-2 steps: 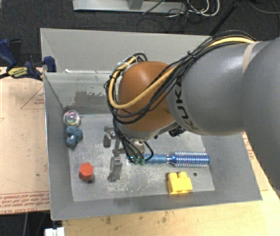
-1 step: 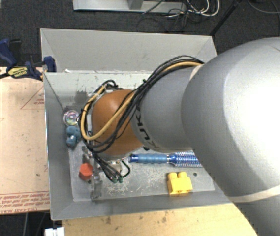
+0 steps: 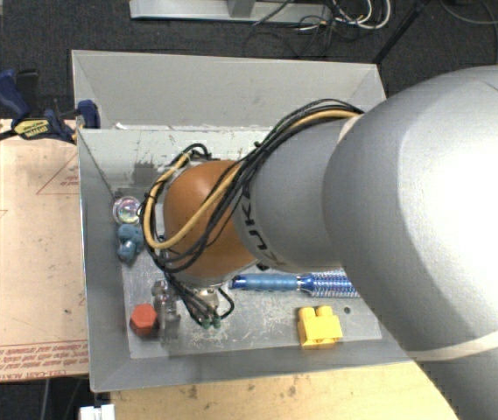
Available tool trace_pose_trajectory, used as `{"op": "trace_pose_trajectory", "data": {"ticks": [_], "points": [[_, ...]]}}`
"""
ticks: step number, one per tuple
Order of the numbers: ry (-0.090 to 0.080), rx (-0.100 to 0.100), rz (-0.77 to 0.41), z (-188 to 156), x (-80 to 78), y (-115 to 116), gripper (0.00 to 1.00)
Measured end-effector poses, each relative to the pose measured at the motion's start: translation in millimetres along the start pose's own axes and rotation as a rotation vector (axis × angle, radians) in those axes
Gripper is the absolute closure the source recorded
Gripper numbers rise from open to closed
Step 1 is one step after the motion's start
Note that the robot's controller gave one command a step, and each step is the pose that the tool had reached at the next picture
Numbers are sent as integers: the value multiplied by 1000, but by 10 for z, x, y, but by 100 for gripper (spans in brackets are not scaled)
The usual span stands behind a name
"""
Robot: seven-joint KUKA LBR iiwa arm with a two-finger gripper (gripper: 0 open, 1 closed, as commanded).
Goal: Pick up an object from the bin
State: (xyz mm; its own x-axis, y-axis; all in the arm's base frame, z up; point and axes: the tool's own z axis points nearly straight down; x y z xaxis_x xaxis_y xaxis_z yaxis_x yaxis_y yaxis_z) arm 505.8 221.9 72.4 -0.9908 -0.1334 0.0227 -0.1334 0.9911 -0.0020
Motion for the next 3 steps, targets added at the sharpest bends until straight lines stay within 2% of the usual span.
{"op": "trace_pose_trajectory", "data": {"ticks": [1, 2, 3], "points": [[-30, -9, 197, -1243, 26, 327, 100], [-24, -6, 199, -1208, 37, 312, 0], [-18, 0, -94, -396, 29, 254, 0]]}}
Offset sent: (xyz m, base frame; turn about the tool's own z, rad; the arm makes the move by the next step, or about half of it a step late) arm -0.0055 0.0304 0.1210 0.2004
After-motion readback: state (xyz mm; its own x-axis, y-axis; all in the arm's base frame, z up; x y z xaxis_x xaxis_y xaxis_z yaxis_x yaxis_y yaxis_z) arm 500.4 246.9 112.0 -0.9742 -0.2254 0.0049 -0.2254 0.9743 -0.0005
